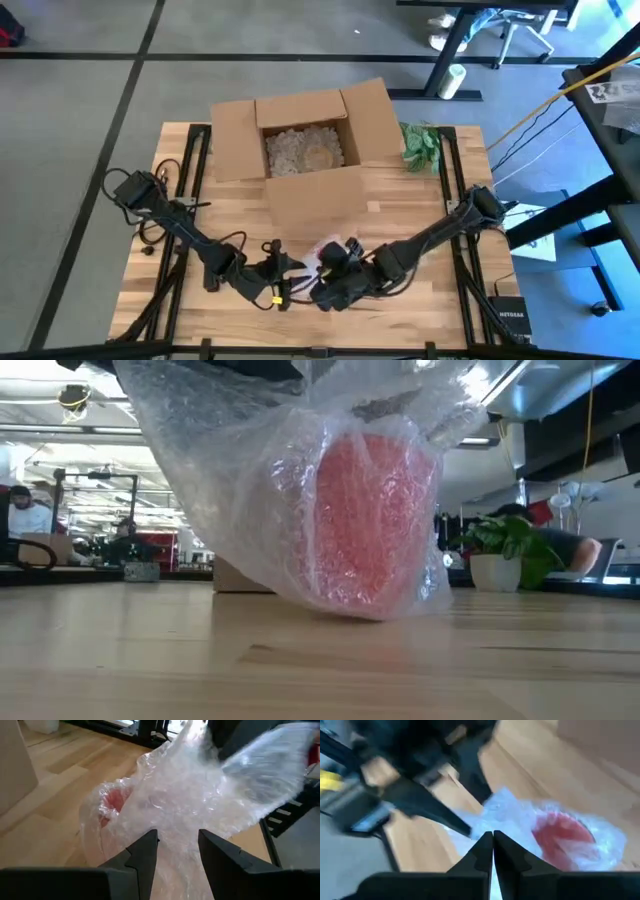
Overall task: Wrap mug
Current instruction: Wrap the red mug with bubble wrap
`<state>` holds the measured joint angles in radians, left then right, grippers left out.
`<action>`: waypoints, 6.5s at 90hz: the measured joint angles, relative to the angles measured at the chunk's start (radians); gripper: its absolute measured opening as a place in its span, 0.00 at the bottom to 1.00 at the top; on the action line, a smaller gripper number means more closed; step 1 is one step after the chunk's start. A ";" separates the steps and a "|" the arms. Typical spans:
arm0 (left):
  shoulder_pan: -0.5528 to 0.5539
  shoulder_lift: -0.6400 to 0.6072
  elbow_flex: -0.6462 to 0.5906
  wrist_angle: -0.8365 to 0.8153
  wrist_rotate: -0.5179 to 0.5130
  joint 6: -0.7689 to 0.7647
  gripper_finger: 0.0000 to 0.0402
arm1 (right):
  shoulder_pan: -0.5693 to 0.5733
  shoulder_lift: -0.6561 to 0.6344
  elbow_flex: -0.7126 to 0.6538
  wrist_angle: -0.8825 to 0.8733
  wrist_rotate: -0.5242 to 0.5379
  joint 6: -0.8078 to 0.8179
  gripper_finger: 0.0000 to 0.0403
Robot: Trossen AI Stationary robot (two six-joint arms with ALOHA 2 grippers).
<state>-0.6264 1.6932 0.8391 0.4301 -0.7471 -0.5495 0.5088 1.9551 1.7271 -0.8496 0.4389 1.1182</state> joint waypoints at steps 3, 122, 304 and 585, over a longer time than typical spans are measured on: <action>-0.004 0.000 0.000 0.000 0.000 0.000 0.32 | -0.009 0.007 0.000 -0.022 -0.011 0.012 0.00; -0.211 0.089 0.000 -0.041 -0.294 -0.197 0.32 | -0.163 0.220 0.023 0.096 -0.402 -0.090 0.00; -0.277 0.089 0.000 -0.055 -0.345 -0.155 0.32 | -0.095 0.319 0.448 -0.412 -0.301 -0.200 0.00; -0.171 0.166 -0.002 0.207 -0.258 -0.037 0.32 | -0.082 0.303 0.349 -0.148 -0.314 -0.237 0.00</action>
<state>-0.7976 1.8591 0.8371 0.6367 -1.0053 -0.5865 0.4265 2.2577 2.0763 -0.9978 0.1250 0.8813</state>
